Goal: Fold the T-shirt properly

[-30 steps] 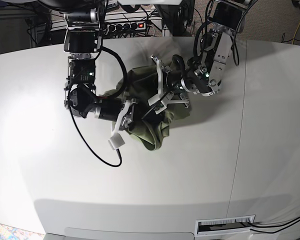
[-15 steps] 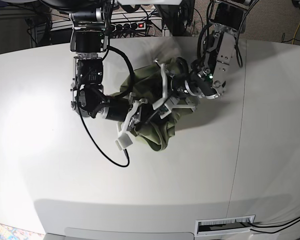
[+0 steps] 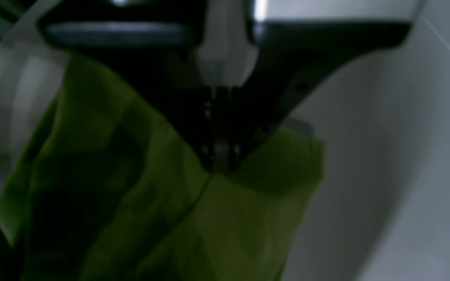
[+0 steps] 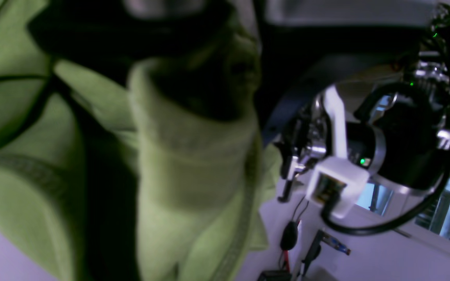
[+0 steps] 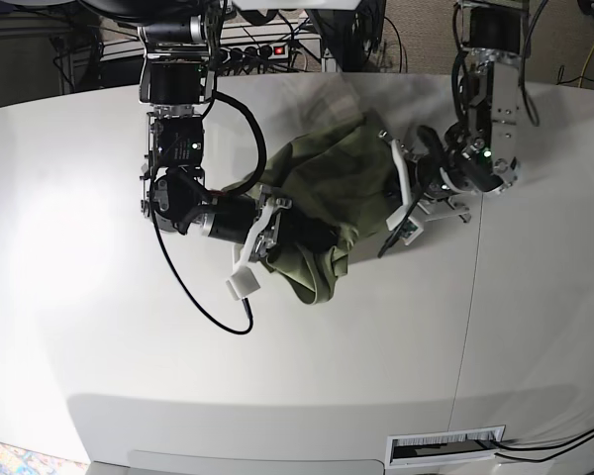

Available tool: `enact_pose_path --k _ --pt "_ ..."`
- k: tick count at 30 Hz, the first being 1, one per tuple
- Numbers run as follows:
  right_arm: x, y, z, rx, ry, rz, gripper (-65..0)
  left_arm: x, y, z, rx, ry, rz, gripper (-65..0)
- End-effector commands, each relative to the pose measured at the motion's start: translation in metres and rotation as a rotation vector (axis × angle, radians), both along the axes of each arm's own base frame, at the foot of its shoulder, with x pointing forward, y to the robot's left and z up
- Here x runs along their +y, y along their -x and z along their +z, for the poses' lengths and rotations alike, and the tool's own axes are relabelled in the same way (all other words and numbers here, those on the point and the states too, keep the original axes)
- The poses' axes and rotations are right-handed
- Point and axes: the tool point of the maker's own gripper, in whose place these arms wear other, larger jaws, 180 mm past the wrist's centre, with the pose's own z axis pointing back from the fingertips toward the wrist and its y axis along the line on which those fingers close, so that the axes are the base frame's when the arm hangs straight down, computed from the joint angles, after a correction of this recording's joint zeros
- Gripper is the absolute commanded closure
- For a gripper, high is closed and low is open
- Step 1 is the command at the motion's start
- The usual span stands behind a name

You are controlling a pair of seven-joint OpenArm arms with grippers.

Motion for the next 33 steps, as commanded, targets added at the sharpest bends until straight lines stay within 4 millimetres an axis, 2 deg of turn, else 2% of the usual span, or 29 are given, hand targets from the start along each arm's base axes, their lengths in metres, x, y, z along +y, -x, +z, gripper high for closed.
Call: enact_pose_path --k 1,6,12,19,23,27,30,33 --pt "0.003 -0.010 0.023 -0.059 -0.052 -0.009 0.0 0.003 0.001 0.002 -0.007 0.008 0.005 0.0" --pt "0.011 -0.005 0.032 -0.051 -0.113 0.022 0.0 -0.008 0.011 0.006 -0.061 0.149 0.034 0.0" --pt "0.047 0.008 0.044 -0.032 -0.190 0.089 0.0 -0.012 0.020 0.004 -0.065 0.196 0.059 0.0" --pt "0.069 0.025 0.036 -0.026 -0.128 0.191 0.0 -0.005 0.016 0.004 -0.077 0.179 0.070 0.0" --pt "0.073 0.029 0.036 -0.028 -0.127 0.212 -0.6 -0.004 0.016 0.005 -0.079 0.180 0.070 0.0" --pt "0.073 0.028 0.043 -0.031 -0.166 0.210 -25.8 -0.004 0.016 0.005 -0.078 0.178 0.069 0.0" --pt "0.073 0.028 0.060 -0.053 -0.239 0.210 -27.6 -0.003 0.016 0.004 -0.079 0.173 0.069 0.0" --pt "0.070 0.029 0.090 -0.117 -0.320 0.213 -27.6 -0.001 0.014 0.004 -0.087 0.157 0.067 0.0"
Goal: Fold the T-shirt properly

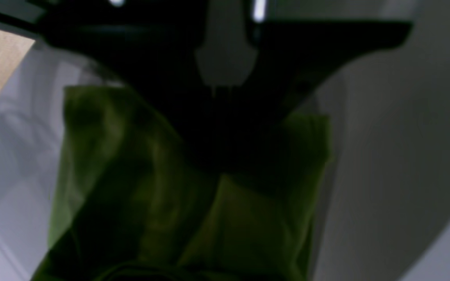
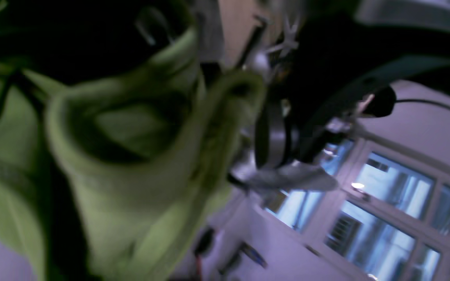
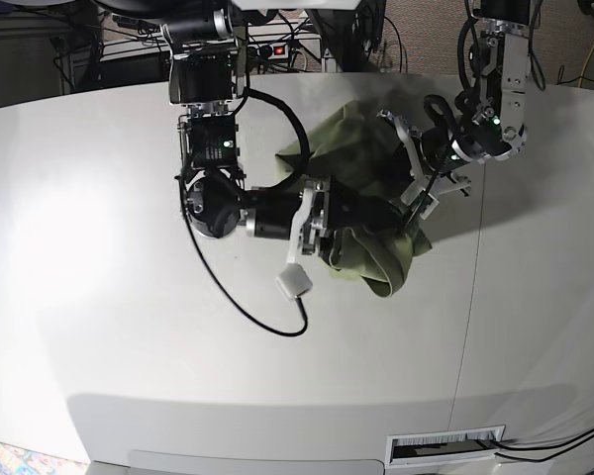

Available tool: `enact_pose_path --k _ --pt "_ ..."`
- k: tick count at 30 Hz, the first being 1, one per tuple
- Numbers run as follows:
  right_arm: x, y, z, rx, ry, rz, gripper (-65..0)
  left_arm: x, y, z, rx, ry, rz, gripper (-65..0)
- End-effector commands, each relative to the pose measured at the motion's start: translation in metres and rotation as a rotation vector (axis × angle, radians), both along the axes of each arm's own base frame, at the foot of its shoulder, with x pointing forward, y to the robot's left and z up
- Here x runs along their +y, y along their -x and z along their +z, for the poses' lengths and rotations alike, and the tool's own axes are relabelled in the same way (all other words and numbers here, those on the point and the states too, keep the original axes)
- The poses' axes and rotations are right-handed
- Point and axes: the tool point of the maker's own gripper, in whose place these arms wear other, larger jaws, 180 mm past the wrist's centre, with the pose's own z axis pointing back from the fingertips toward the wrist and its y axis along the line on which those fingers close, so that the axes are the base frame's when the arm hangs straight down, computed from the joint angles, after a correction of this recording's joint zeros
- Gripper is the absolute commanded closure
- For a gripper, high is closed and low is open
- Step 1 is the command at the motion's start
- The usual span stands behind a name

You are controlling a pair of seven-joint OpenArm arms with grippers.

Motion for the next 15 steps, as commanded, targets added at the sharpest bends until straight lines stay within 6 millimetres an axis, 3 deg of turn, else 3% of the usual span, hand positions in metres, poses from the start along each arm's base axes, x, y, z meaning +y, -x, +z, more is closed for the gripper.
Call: enact_pose_path --k 1,4,11,15 --pt "-0.001 -0.007 0.034 -0.075 -0.089 -0.012 -27.6 0.004 -0.005 0.004 -0.020 -0.023 0.002 0.0" --pt "-0.005 -0.007 0.048 -0.129 -0.097 -0.028 -27.6 0.007 -0.006 0.006 -0.034 -0.056 -0.005 0.0" --pt "-0.013 -0.006 0.051 -0.126 -0.123 -0.035 -27.6 0.013 -0.018 0.032 -0.141 -0.145 -0.007 0.0" --pt "-0.014 -0.007 0.052 -0.127 -0.124 -0.036 -27.6 0.017 -0.022 0.036 -0.153 -0.159 0.024 0.0"
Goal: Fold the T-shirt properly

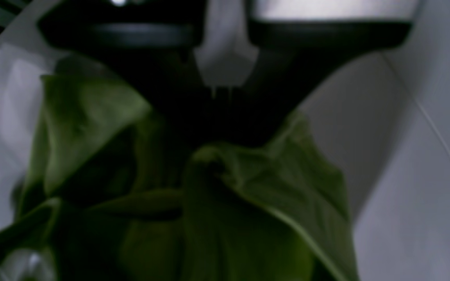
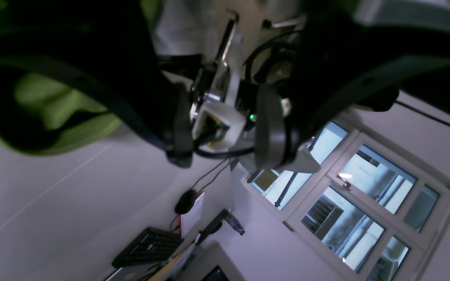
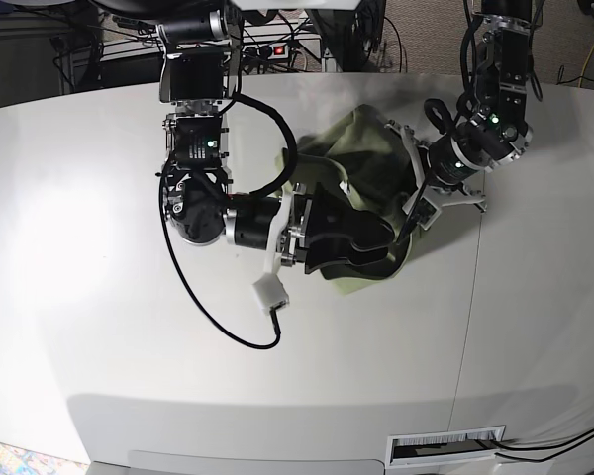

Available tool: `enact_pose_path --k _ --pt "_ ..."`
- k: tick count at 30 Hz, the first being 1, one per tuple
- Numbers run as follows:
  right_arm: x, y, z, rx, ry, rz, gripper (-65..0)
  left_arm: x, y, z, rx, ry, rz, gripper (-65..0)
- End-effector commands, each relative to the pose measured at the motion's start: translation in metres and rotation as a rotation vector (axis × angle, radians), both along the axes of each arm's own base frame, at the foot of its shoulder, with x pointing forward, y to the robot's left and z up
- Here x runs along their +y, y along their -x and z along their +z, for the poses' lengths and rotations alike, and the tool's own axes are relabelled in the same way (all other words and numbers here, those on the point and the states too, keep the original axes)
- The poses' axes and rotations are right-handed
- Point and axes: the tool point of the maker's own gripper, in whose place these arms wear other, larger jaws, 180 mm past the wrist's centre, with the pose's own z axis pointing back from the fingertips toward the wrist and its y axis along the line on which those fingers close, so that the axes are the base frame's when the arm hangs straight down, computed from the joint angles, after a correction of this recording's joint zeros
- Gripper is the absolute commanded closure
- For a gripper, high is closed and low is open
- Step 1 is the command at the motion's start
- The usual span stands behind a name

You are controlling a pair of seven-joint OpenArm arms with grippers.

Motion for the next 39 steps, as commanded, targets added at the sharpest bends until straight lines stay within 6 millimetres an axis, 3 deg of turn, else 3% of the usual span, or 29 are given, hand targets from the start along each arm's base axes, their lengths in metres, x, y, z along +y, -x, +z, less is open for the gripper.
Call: enact_pose_path --k 1,8,12,15,17,22,25,28,32,39 --pt "0.000 -0.005 0.021 -0.044 -0.055 -0.009 -27.6 0.000 -0.006 0.009 -0.034 0.004 0.000 0.0" --pt "-0.013 -0.014 0.024 -0.048 -0.065 -0.060 -27.5 0.013 -0.004 0.015 -0.035 -0.117 0.000 0.0" --pt "-0.041 -0.026 0.040 -0.113 -0.073 -0.159 -27.1 0.013 0.009 0.011 -0.011 -0.124 -0.004 0.0" --pt "-0.071 -0.033 0.046 -0.161 -0.033 -0.236 -20.1 0.012 0.024 0.002 0.028 -0.123 -0.007 0.0" --pt "-0.090 -0.037 0.042 -0.169 0.009 -0.270 -19.3 0.011 0.030 -0.002 0.046 -0.117 -0.010 0.0" --pt "-0.130 -0.048 0.003 -0.165 0.294 -0.331 -18.0 -0.005 0.030 0.010 0.028 -0.007 -0.023 0.0" --pt "-0.146 -0.051 -0.016 -0.156 0.429 -0.349 -7.8 -0.019 0.026 0.024 -0.015 0.093 -0.030 0.0" --pt "-0.146 -0.049 -0.038 -0.142 0.548 -0.325 -0.6 -0.026 0.023 0.034 -0.047 0.159 -0.032 0.0" --pt "-0.135 -0.042 -0.080 -0.122 0.751 -0.242 -0.2 -0.031 0.022 0.037 -0.053 0.196 -0.030 0.0" --pt "-0.097 -0.038 -0.104 -0.236 0.864 -0.163 -0.2 -0.034 0.026 0.024 -0.010 0.219 -0.011 0.0"
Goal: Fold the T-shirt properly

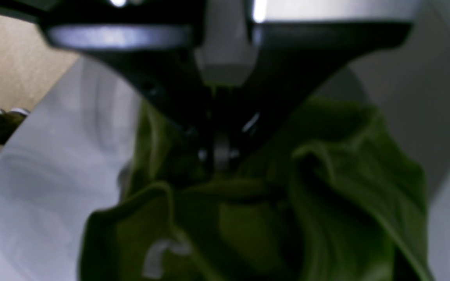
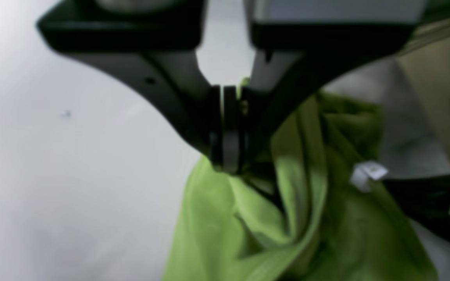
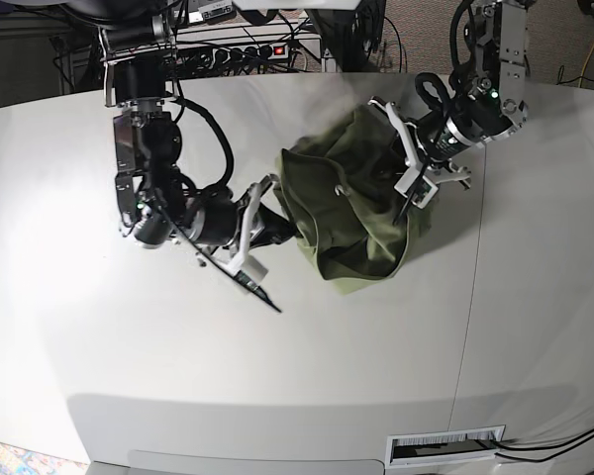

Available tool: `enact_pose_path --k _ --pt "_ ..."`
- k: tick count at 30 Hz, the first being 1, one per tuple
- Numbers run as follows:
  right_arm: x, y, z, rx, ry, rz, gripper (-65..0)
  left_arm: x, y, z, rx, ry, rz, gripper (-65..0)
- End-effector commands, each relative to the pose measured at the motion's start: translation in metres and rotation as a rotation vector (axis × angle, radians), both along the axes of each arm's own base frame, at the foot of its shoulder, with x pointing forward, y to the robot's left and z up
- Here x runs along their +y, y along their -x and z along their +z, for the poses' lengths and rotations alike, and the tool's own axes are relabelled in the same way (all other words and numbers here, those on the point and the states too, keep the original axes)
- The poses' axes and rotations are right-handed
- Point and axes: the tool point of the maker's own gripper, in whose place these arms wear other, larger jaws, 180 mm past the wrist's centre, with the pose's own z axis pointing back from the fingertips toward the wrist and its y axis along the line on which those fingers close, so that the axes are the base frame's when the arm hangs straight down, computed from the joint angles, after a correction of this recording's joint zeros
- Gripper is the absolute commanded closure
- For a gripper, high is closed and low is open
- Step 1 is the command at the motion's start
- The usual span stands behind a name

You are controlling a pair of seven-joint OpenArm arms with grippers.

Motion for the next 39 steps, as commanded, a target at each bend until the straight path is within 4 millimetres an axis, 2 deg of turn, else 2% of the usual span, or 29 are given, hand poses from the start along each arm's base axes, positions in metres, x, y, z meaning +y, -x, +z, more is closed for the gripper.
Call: enact_pose_path --k 1,6,9,17,25,32,36,39 --pt "0.009 -0.005 0.013 -0.040 -0.027 0.023 -0.2 -0.002 -0.004 0.008 -0.027 0.025 0.002 0.0" --pt "0.031 0.014 0.003 -0.012 0.000 0.123 -0.2 -0.001 0.002 -0.006 0.010 0.039 0.014 0.0" --pt "0.038 0.021 0.000 -0.002 0.010 0.155 -0.2 -0.003 0.003 -0.010 0.018 0.091 0.031 0.0" --pt "0.036 0.027 -0.007 0.024 0.049 0.178 -0.2 -0.014 -0.005 0.012 -0.048 0.245 0.063 0.0" --pt "0.039 0.029 -0.005 0.029 0.030 0.183 -0.2 -0.047 -0.008 0.031 -0.088 0.383 0.069 0.0" --pt "0.037 0.029 -0.006 0.034 0.042 0.185 -0.2 -0.043 -0.013 0.019 -0.141 0.242 0.068 0.0" --pt "0.038 0.029 -0.006 0.034 0.041 0.185 -0.2 -0.029 -0.010 -0.002 -0.128 0.066 0.044 0.0" --pt "0.037 0.029 -0.006 0.034 0.042 0.185 -0.2 -0.010 -0.016 -0.012 -0.130 -0.042 0.112 0.0"
